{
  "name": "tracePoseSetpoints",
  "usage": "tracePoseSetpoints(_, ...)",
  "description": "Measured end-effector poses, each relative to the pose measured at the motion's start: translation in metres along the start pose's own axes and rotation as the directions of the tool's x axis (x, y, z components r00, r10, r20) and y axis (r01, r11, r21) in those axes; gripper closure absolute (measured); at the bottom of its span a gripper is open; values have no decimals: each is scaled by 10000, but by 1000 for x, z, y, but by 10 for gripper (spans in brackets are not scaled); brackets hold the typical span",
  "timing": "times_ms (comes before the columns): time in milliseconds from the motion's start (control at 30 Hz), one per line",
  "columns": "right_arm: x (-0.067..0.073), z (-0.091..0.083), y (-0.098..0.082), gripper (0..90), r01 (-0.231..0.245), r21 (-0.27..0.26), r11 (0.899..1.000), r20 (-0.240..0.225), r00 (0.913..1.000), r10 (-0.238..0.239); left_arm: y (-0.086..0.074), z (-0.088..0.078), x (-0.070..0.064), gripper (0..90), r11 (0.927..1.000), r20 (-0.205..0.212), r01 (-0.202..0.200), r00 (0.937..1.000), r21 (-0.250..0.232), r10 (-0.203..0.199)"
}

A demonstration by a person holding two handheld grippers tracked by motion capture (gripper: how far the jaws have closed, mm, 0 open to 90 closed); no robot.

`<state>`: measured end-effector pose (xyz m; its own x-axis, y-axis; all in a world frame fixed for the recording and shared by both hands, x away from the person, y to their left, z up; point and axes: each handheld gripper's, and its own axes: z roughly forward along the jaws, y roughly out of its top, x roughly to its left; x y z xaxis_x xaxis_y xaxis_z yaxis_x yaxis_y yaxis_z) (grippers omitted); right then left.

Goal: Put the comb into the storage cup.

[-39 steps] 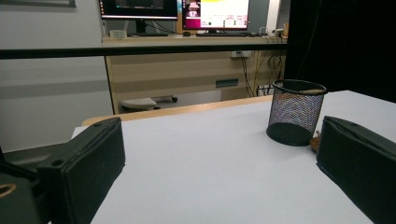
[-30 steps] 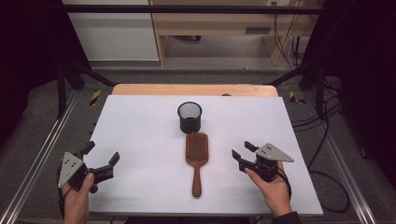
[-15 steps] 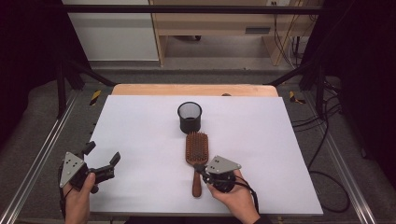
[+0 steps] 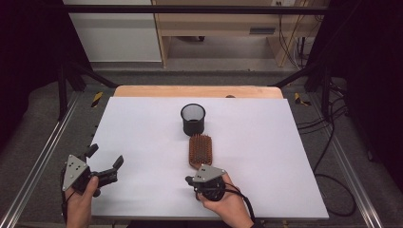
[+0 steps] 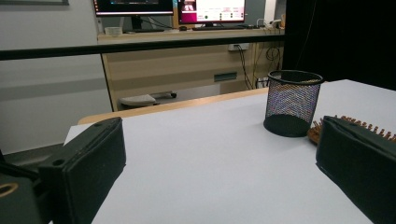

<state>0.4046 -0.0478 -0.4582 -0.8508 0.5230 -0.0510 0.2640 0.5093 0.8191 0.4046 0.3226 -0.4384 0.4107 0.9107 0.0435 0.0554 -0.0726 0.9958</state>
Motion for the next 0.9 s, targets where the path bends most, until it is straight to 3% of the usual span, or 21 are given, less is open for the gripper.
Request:
tracePoseSetpoints(367,4,7,-2,900,65,797,9968,-355,9994,-37,0,1,-1,18,9999,31,-117,9999,61,117)
tracePoseSetpoints(900,4,9,-4,900,-98,1239,9922,-475,9987,158,1,1,-2,18,9998,71,-204,9998,61,203)
